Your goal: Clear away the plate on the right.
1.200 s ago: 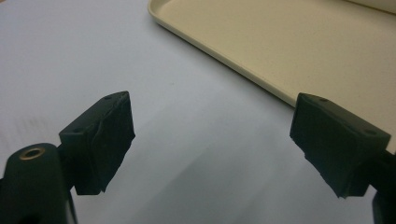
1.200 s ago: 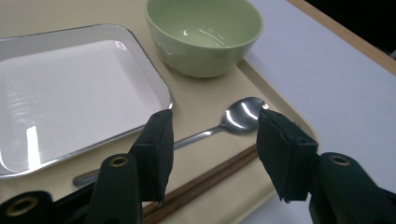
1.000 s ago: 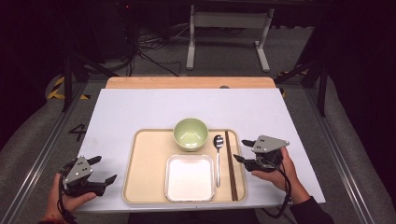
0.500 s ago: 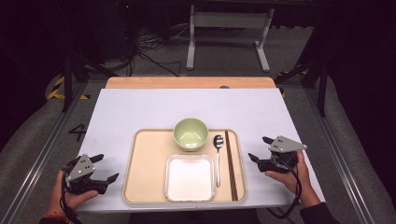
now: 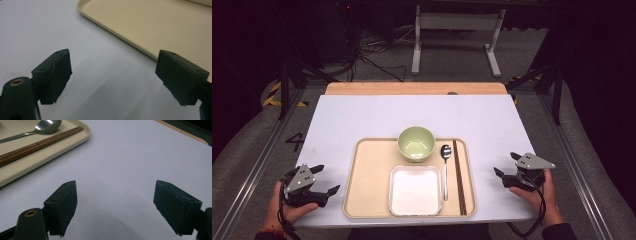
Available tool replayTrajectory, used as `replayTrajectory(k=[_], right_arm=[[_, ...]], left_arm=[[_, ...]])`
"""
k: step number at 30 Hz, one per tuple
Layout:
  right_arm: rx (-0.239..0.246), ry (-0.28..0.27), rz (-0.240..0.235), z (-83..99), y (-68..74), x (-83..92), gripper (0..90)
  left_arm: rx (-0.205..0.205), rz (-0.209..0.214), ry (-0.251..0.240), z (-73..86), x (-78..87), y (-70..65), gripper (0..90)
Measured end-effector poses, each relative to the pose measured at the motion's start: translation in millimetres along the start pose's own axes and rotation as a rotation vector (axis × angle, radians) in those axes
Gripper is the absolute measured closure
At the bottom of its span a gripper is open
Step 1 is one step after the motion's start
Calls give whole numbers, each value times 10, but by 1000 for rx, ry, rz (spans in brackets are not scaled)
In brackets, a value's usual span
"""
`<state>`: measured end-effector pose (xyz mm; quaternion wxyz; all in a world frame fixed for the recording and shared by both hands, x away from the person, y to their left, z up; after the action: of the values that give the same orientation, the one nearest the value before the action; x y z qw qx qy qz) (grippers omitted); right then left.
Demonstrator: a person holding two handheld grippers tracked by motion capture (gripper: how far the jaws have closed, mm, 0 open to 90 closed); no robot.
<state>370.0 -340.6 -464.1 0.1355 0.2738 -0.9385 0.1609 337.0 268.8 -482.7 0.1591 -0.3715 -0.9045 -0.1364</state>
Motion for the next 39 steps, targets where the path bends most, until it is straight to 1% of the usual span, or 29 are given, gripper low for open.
replayTrajectory(k=[1, 3, 6, 8, 9, 12, 14, 16, 20, 23, 29, 35, 39], right_arm=[[-8, -6, -2, 2, -1, 4, 201], [-3, -5, 1, 1, -3, 8, 198], [-9, -12, 5, 0, -13, 14, 196], [-24, -12, 8, 8, -3, -2, 194], [-24, -12, 8, 8, -3, -2, 194], [-2, -9, 5, -15, 48, -15, 192], [-6, -12, 3, -25, 67, -18, 191], [2, -8, 7, -28, 76, -15, 190], [-5, -13, 11, -36, 69, -6, 188], [-21, -21, 15, -43, 54, -5, 188], [-13, -20, 18, -46, 56, 2, 186], [-22, -26, 23, -54, 52, 11, 181], [-19, -26, 18, -57, 63, 4, 180]], left_arm=[[-1, 1, 2, 1, -1, -1, 144], [-8, 1, 6, -1, -3, -3, 144], [-6, 1, 0, -6, 1, -8, 144], [-12, 5, 2, -10, 1, -13, 144], [-12, 5, 2, -10, 1, -13, 144], [-7, 4, -8, -11, 10, -22, 144], [-7, 3, -8, -13, 16, -26, 144], [-11, 7, -9, -17, 17, -29, 144], [-9, 3, -13, -21, 22, -28, 144], [-7, 2, -11, -18, 22, -18, 144], [-8, 5, -10, -25, 20, -26, 144], [-1, 2, -16, -24, 26, -25, 144], [0, 4, -13, -21, 26, -20, 144]])
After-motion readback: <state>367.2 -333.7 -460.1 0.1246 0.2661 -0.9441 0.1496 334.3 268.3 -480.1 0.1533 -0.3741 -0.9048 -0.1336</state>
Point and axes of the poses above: each handheld gripper's, and its own axes: x roughly backward along the jaws, z roughly out of its underside, y roughly to its left, the point moved 4 cm from there along -x, roughly forward along the jaws, and after that the axes turned 14 degrees about -y, right-handed, at the moved point
